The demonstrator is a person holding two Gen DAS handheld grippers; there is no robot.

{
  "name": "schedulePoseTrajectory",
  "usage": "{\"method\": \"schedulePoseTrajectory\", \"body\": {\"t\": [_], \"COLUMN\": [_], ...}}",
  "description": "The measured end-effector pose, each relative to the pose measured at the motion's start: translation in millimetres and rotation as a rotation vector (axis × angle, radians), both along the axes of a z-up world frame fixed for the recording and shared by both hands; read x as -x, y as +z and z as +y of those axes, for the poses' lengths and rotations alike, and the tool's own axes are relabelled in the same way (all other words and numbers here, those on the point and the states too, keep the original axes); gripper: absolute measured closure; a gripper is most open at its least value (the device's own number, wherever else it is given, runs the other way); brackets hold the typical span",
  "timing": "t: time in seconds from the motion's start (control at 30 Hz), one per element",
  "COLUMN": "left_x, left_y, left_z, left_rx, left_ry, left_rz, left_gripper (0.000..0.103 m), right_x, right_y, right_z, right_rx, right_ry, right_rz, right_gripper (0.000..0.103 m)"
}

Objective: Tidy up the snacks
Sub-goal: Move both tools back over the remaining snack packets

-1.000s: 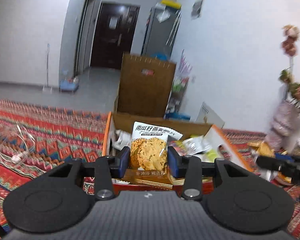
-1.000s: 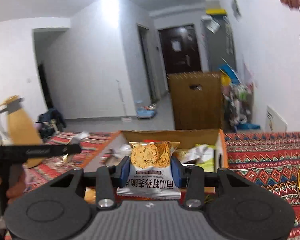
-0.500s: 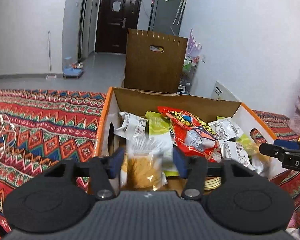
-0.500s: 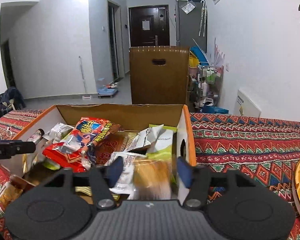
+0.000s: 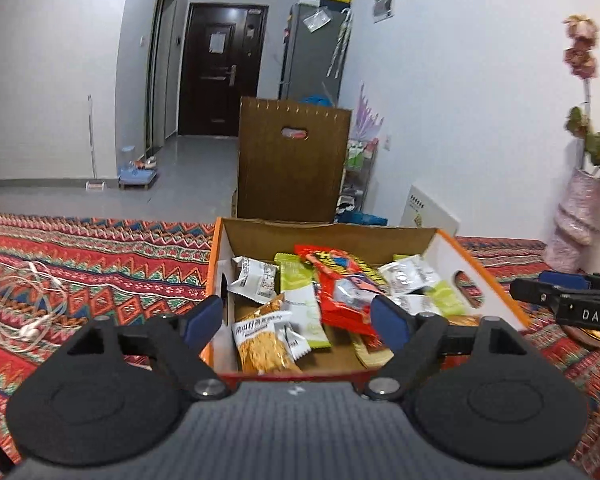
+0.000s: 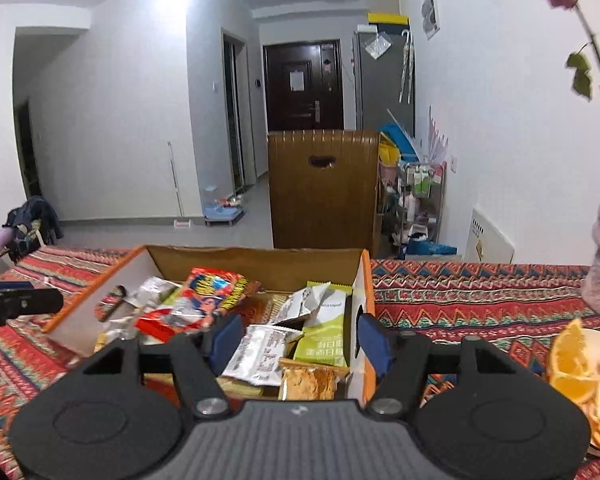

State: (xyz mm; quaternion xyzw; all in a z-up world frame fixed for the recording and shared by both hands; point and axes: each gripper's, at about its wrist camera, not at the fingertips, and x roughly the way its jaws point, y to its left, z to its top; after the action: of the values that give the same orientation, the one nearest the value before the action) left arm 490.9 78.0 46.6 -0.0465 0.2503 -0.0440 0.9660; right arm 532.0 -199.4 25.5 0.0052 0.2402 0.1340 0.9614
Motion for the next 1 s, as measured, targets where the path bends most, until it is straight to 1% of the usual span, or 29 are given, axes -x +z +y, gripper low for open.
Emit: {"method": "schedulePoseTrajectory", "body": {"t": [0.1,0.27,0.33,0.37,0.47,0.53,0.63,0.77,0.87,0.93,1.0], "left_x": [34.4,109.3,141.3,155.9,204.6,238.6,286.6,337.4,368.9,383.6,393.1], "left_y": [13.9,29.8,34.8,36.7,39.8,40.2,35.6,21.4,4.3,-7.8,-20.6], "left_z": [-4.0,-11.7,-14.4,-16.5,-20.8,-25.4,-30.5,-33.7,-35.2,-33.8,-32.3], "left_rx": [-0.012,-0.035,-0.031,-0.029,-0.022,-0.021,-0.015,-0.004,0.005,0.011,0.015], "left_ry": [-0.009,-0.021,-0.027,-0.027,-0.032,-0.041,-0.027,0.014,0.052,0.068,0.082], "left_rz": [-0.023,-0.078,-0.093,-0.099,-0.130,-0.158,-0.172,-0.165,-0.133,-0.093,-0.041], "left_gripper": [0.018,0.015,0.014,0.013,0.008,0.005,0.005,0.003,0.002,0.002,0.002], "right_x": [36.2,105.7,135.1,149.0,193.9,224.7,268.0,318.9,349.0,365.3,377.4], "right_y": [14.9,36.4,42.0,43.5,42.6,38.9,30.6,13.8,-1.5,-15.5,-27.9], "right_z": [-8.2,-26.2,-34.5,-38.0,-45.2,-48.7,-54.6,-60.4,-70.0,-77.4,-82.8], "right_rx": [0.002,-0.014,-0.020,-0.023,-0.020,-0.010,-0.003,0.019,0.002,-0.025,-0.021], "right_ry": [0.016,0.032,0.038,0.044,0.057,0.064,0.081,0.078,0.057,0.058,0.043], "right_rz": [-0.023,-0.079,-0.092,-0.097,-0.103,-0.109,-0.109,-0.078,-0.041,-0.013,0.009], "right_gripper": [0.039,0.032,0.031,0.028,0.026,0.026,0.025,0.022,0.020,0.020,0.020]}}
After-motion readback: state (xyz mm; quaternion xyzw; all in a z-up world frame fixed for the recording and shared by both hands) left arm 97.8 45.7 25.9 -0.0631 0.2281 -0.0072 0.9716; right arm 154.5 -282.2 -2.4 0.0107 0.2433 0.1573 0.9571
